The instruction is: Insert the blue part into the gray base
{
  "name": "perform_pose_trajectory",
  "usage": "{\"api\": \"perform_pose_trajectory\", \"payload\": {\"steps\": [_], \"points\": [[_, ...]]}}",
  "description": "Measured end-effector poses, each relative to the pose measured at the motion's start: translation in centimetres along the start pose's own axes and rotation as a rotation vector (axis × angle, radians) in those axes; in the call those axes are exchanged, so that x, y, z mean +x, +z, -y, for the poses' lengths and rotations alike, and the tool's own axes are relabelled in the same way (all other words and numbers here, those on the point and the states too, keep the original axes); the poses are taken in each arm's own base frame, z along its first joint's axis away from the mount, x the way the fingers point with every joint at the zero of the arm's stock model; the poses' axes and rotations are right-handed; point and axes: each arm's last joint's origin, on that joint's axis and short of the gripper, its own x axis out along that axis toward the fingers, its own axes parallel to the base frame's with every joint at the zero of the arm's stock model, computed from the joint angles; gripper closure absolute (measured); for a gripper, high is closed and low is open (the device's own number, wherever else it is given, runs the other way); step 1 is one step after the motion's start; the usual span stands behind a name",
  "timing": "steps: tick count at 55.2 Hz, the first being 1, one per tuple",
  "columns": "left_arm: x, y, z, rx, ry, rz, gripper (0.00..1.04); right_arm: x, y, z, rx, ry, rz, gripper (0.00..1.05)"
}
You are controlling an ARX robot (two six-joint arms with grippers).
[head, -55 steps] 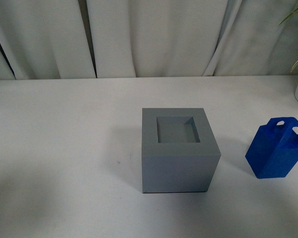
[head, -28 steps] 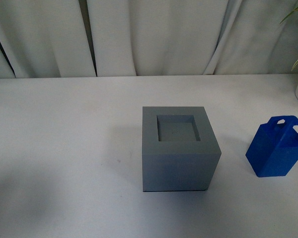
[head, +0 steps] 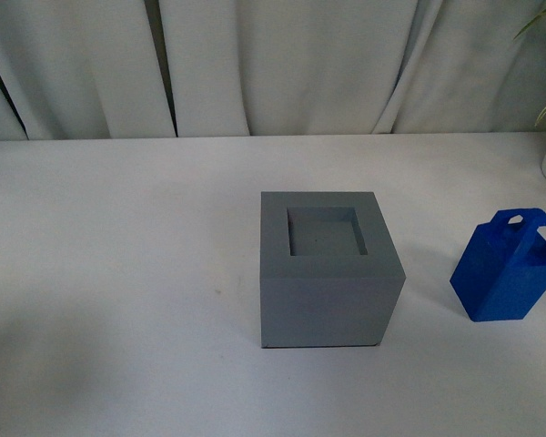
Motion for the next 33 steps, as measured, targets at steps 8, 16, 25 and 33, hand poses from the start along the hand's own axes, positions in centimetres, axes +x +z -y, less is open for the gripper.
{"api": "perform_pose_trajectory", "payload": {"steps": [8,16,25,33], "points": [[0.0,0.0,0.0,0.000,0.000,0.000,0.06,1.2,-0.3,1.2,-0.094,0.108,-0.207,0.07],[0.0,0.0,0.0,0.000,0.000,0.000,0.06,2.9,-0.9,2.3,-0.190,0.162,-0.364,0.07],[0.0,0.0,0.0,0.000,0.000,0.000,0.06,5.0,-0.8,3.9,-0.276,0.140,-0.467,0.07],[0.0,0.0,0.0,0.000,0.000,0.000,0.06,7.0,-0.2,5.1,-0.296,0.138,-0.489,0.07]]}}
